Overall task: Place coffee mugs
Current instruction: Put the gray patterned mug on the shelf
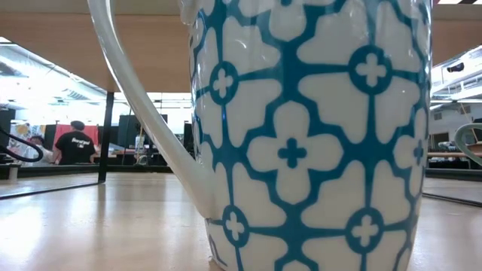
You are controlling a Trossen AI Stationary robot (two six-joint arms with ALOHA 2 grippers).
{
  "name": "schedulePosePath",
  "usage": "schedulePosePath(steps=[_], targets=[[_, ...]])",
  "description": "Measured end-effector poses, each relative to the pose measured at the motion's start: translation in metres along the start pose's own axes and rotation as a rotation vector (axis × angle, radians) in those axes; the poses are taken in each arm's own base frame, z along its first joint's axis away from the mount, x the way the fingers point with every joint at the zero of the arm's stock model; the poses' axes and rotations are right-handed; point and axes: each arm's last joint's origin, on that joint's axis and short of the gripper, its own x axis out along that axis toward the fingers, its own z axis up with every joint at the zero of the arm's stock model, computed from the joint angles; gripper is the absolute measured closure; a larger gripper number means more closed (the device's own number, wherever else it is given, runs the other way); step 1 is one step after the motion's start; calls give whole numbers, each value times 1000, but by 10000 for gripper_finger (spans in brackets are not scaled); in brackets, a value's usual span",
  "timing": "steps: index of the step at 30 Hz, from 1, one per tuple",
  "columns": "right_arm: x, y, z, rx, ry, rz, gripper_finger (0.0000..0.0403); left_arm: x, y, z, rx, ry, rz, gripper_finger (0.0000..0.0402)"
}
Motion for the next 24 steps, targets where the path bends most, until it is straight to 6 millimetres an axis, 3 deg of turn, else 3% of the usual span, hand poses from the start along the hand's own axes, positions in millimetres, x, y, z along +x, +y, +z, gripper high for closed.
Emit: schedulePosePath(steps=[14,24], targets=[[-4,-3,1,128,-1,-4,243,6,1,0,1,11,9,246],[-47,-33,-1,322,45,-84,243,6,1,0,2,11,9,246]])
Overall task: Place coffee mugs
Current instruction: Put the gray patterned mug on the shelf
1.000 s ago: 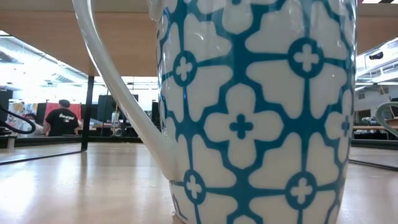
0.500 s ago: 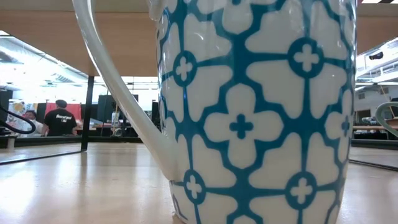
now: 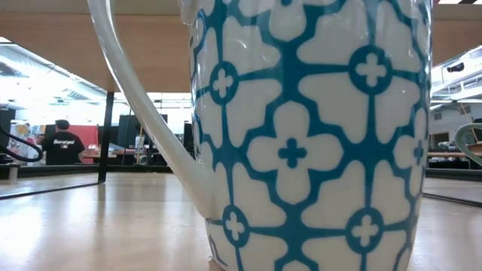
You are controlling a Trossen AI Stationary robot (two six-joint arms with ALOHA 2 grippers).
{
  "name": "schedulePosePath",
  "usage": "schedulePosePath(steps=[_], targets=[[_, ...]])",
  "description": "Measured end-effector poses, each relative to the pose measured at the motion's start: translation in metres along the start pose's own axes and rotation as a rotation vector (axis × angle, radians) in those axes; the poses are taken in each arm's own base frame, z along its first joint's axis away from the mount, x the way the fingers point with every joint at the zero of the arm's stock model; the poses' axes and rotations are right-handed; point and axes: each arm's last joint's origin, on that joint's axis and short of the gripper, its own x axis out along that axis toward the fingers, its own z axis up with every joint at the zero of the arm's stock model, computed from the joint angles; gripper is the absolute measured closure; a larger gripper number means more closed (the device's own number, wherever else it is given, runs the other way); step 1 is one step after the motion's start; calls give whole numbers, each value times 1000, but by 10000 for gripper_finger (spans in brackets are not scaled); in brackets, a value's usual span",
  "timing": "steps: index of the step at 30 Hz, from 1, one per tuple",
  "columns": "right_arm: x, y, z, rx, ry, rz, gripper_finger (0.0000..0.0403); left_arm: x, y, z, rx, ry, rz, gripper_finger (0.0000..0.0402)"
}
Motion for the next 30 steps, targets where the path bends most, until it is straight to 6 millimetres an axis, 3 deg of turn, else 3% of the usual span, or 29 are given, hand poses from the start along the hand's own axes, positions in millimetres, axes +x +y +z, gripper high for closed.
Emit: schedulePosePath(steps=[8,18,23,30], targets=[[-14,-16,-9,112,157,-18,243,0,0,0,0,0,0,246],[18,19,-49,225,564,46,243,0,0,0,-1,-1,0,246],[24,26,-76,213,710,-83,243,0,0,0,-1,-1,0,246],[14,11,-93,250,832,-384,243,0,0,0,-1,-1,-1,246]])
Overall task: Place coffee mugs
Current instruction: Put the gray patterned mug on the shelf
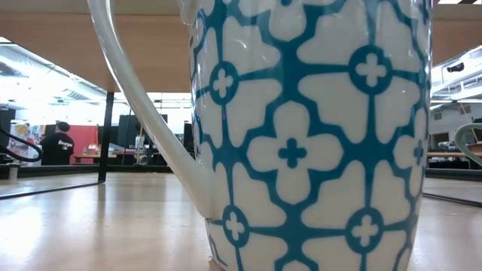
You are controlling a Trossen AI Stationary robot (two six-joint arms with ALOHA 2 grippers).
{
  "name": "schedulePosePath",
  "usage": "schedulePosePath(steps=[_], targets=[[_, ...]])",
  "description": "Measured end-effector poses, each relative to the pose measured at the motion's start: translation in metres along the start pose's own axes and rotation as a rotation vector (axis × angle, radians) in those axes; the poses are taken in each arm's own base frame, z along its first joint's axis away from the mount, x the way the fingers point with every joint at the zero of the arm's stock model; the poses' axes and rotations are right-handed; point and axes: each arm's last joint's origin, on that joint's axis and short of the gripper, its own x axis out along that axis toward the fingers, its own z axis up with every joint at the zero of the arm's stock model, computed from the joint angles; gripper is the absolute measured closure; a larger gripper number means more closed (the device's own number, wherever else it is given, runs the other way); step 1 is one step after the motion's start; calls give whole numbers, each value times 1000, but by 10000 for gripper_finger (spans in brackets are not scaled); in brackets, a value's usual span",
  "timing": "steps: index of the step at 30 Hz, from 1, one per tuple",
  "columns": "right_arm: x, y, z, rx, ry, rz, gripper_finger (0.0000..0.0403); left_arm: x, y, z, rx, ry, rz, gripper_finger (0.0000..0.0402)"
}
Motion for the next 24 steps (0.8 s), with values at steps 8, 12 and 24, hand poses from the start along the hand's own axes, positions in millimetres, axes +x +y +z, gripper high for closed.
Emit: schedulePosePath(steps=[8,12,24], targets=[[0,-3,-1,68,4,-34,243,0,0,0,0,0,0,246],[4,-3,-2,73,9,-45,243,0,0,0,0,0,0,246],[49,-13,-11,74,116,-99,243,0,0,0,0,0,0,246]])
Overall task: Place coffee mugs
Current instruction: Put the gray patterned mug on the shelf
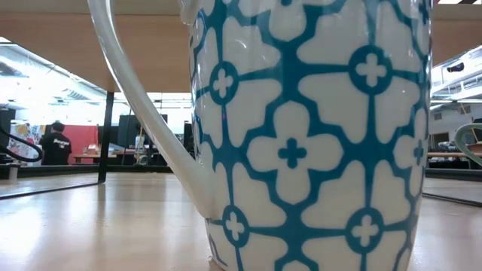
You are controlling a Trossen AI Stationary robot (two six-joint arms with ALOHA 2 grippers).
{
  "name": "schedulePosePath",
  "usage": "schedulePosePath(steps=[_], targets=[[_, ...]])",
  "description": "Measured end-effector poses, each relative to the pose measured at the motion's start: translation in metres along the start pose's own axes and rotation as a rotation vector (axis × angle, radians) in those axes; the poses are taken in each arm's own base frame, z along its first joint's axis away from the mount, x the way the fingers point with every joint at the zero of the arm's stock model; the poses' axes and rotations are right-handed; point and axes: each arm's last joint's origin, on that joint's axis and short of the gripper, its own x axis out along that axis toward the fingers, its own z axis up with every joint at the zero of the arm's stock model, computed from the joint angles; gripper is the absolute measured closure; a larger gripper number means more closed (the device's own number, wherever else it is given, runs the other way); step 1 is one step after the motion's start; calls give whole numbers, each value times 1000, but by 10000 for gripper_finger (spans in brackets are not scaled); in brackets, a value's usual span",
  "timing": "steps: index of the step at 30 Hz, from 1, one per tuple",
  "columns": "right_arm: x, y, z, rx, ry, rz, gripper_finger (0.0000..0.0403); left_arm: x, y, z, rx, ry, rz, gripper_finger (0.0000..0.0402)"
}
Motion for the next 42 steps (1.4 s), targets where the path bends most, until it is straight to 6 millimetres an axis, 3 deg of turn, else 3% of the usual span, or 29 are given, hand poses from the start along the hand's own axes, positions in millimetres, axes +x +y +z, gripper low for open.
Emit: schedulePosePath(steps=[14,25,29,37,42], targets=[[32,-4,-2,38,71,21,243,0,0,0,0,0,0,246],[39,-2,-2,37,71,56,262,0,0,0,0,3,-5,246],[39,-2,-2,38,71,55,296,-18,2,0,36,-5,-36,246],[39,-2,-2,39,71,57,376,-91,9,-20,189,-46,138,246],[39,-2,-1,23,72,64,378,-111,18,-45,215,-34,159,246]])
